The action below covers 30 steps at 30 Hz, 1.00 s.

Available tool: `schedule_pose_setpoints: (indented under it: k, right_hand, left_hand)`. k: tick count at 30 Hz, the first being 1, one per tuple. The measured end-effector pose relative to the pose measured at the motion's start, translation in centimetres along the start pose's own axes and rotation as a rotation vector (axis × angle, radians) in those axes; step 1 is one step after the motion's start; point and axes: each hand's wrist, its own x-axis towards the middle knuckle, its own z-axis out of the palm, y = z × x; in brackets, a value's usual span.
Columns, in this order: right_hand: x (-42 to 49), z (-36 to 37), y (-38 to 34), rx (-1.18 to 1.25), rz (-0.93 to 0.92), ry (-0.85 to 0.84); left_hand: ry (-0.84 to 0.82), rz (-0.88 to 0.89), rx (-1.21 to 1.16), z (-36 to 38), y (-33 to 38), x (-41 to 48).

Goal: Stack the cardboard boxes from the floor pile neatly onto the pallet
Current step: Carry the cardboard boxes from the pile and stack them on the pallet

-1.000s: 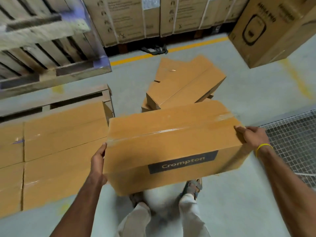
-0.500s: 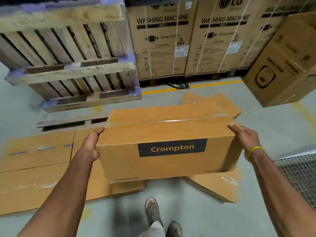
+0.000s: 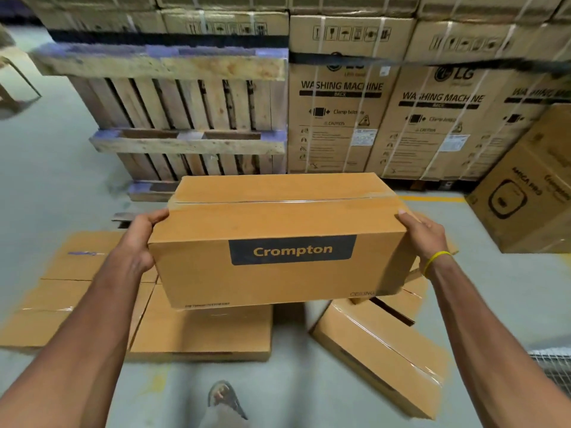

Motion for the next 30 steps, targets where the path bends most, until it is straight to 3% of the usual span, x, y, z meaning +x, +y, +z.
schedule_pose_setpoints:
  k: [11,23,30]
  right_hand:
    - [-0.2,11.2,-2.6,-0.066,0.042,-0.089]
    - [3.2,27.7,-5.8,-0.089,0.046,0.004]
    - [4.9,32.8,-6.8,-0.040,0.065,0.005]
  left_hand:
    - [0.054,-0.014,0.131,-7.3,2.5,3.8]
    - [-0.028,0.039,0.363,-15.2,10.8,20.9]
    - [-0.092,0.063,0.455,-15.5,15.6,27.1]
